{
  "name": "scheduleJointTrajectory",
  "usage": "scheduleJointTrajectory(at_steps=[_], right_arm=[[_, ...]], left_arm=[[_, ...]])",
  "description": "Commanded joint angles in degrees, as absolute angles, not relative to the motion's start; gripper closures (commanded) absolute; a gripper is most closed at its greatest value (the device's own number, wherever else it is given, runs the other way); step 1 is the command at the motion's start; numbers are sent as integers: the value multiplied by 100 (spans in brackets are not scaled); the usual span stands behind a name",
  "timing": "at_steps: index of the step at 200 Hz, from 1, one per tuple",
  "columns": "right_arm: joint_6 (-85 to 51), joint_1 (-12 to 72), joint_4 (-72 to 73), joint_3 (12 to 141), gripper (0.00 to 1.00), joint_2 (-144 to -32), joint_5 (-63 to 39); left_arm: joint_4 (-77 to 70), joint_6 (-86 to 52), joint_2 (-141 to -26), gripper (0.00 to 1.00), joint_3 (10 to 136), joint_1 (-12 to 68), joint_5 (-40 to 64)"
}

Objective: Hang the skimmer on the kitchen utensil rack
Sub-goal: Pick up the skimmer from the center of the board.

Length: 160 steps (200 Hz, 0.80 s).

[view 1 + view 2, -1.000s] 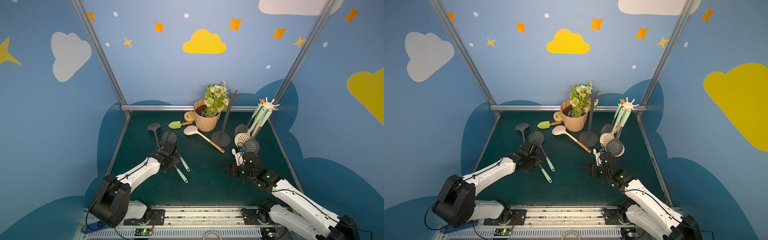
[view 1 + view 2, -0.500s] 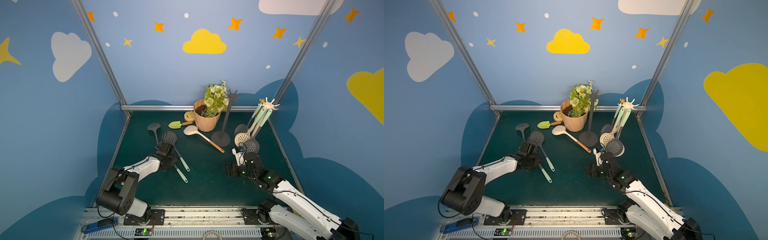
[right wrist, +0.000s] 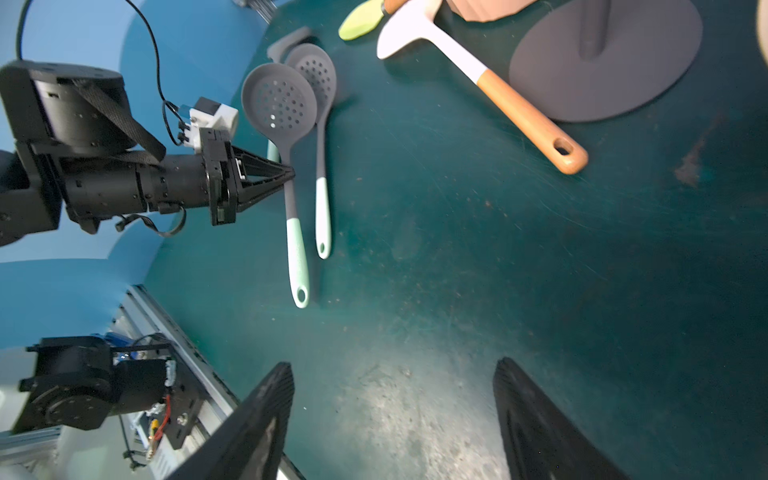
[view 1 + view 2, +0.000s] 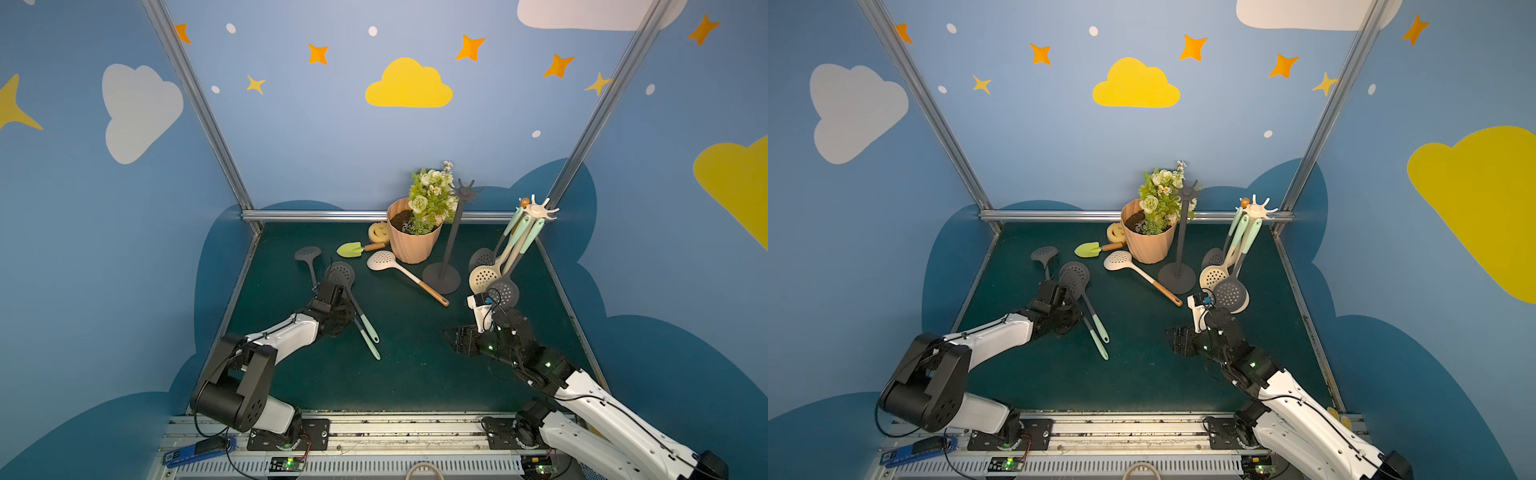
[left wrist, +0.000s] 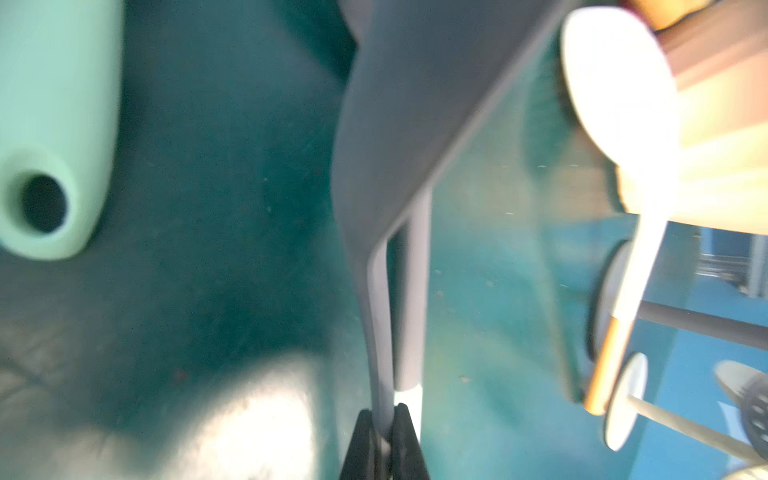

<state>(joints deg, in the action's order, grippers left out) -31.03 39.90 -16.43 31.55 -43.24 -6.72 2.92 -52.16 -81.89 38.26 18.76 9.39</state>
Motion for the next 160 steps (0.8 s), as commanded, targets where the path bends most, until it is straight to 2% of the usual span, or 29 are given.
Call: scheduleJointTrajectory(at_steps=[1,33,84,123,160], right_arm=[[-3146,4170,-1284,3330,25,-4415,-695],[-2565,4578,-778,3458,25,-4840,-1138],[-1806,4808,-752,4149,25,-5498,-1357],[-1561,4671,-1177,4830,24,-5889,-1301],[-906,4408,-2191,5630,24,-6132,-1294]], left_arm=[[591,-5159,-7712,96,3805,1880,947],[1059,-4820,-7195,97,4022,1872,1174],[1562,-3599,-7115,96,4515,2029,2847],[1938,-2829,-6941,96,4774,2504,3702],[2609,-2133,-6982,96,5168,3180,3938]])
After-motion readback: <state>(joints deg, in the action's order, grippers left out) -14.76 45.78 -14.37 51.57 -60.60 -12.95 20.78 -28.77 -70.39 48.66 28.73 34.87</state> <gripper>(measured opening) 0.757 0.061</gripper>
